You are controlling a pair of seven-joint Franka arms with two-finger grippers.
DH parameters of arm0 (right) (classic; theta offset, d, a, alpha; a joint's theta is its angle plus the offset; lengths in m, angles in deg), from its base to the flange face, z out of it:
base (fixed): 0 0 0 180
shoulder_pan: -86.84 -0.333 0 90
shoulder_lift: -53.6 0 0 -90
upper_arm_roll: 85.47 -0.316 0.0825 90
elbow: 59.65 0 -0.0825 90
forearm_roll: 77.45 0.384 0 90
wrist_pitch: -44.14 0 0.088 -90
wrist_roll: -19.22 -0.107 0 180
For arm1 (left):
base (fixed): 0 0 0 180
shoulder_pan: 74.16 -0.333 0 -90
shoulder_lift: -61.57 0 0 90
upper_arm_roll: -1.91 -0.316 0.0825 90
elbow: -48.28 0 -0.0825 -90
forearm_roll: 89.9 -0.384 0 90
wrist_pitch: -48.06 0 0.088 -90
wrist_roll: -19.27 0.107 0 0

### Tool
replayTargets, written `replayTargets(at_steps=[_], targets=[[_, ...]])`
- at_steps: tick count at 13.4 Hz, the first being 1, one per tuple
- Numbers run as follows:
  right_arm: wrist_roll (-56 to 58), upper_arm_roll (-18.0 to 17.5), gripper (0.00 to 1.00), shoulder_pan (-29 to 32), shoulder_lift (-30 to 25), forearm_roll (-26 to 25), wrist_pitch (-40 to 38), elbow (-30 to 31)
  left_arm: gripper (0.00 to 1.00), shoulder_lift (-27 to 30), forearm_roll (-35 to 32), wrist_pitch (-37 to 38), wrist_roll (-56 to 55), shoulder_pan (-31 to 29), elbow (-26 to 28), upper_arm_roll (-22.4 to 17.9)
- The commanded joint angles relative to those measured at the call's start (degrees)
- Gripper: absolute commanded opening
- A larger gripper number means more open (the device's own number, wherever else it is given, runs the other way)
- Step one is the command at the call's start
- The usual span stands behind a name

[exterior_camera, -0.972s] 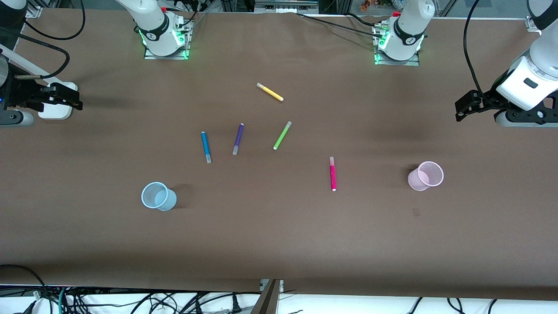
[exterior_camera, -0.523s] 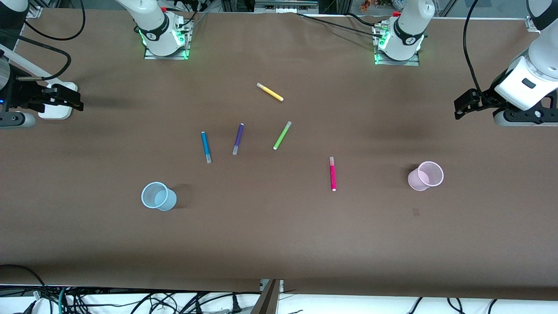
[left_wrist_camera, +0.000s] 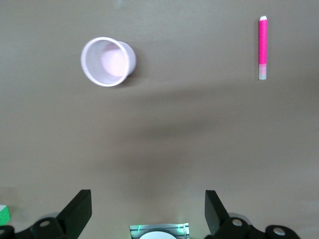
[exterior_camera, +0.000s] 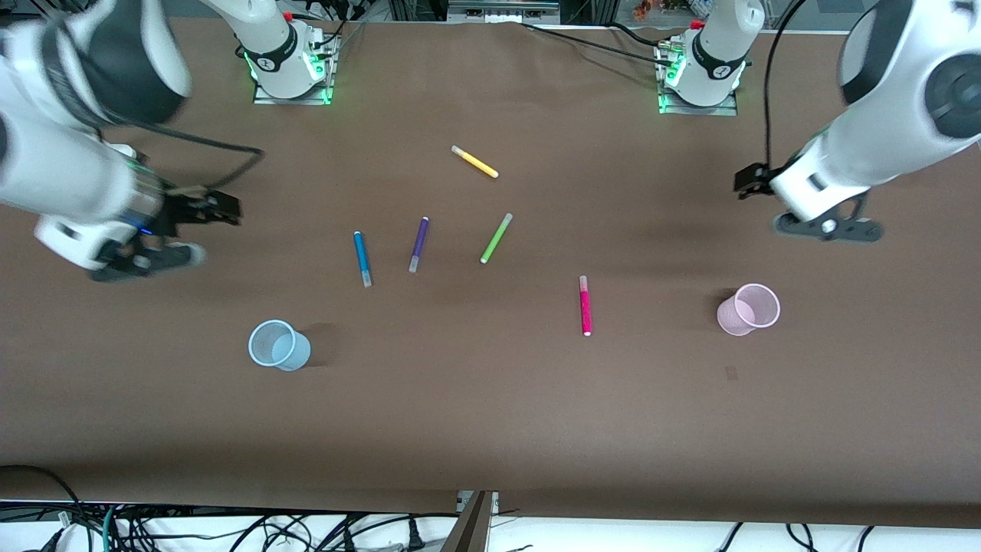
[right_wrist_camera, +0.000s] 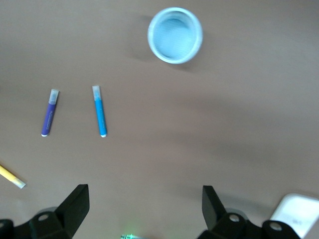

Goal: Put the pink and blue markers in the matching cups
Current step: 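Reach the right gripper to the blue marker while the left gripper reaches the pink marker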

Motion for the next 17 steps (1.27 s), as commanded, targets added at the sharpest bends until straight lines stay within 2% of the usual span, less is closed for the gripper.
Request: replayTargets(at_steps=[1,5,6,9,12,15,16,17], targets=[[-0.2,-0.9,1.00,-1.7,6.1,0.3,3.8,-0.6,1.00,-5.2,0.2,-5.7,-0.9,0.2,0.4,2.1],[-0.4,-1.9,1.00,-2.0,13.1,4.6,11.1,-0.5,1.00,-14.2,1.4,-20.2,-13.3,0.5,1.7,8.7],[-0.6,-1.9,1.00,-2.7,14.9,5.1,13.2,-0.5,1.00,-16.3,1.1,-24.1,-14.4,1.4,2.4,9.2],[-0.9,-1.9,1.00,-5.5,19.9,5.7,19.8,0.4,1.00,-21.6,1.0,-37.3,-16.4,5.0,6.8,9.1],[-0.9,-1.9,1.00,-6.6,20.9,5.8,26.4,5.1,1.00,-28.4,-0.1,-49.3,-19.2,8.4,8.1,8.8],[-1.5,-1.9,1.00,-7.3,20.5,5.8,30.5,10.4,1.00,-31.5,-8.6,-53.5,-19.3,8.5,8.2,8.8],[-3.1,-1.9,1.00,-7.7,20.2,5.6,31.3,11.7,1.00,-31.6,-8.9,-53.5,-19.3,8.5,8.2,8.8],[-4.4,-1.8,1.00,-8.4,20.1,5.5,31.6,12.2,0.79,-31.5,-8.9,-53.5,-19.3,8.5,8.2,8.8]])
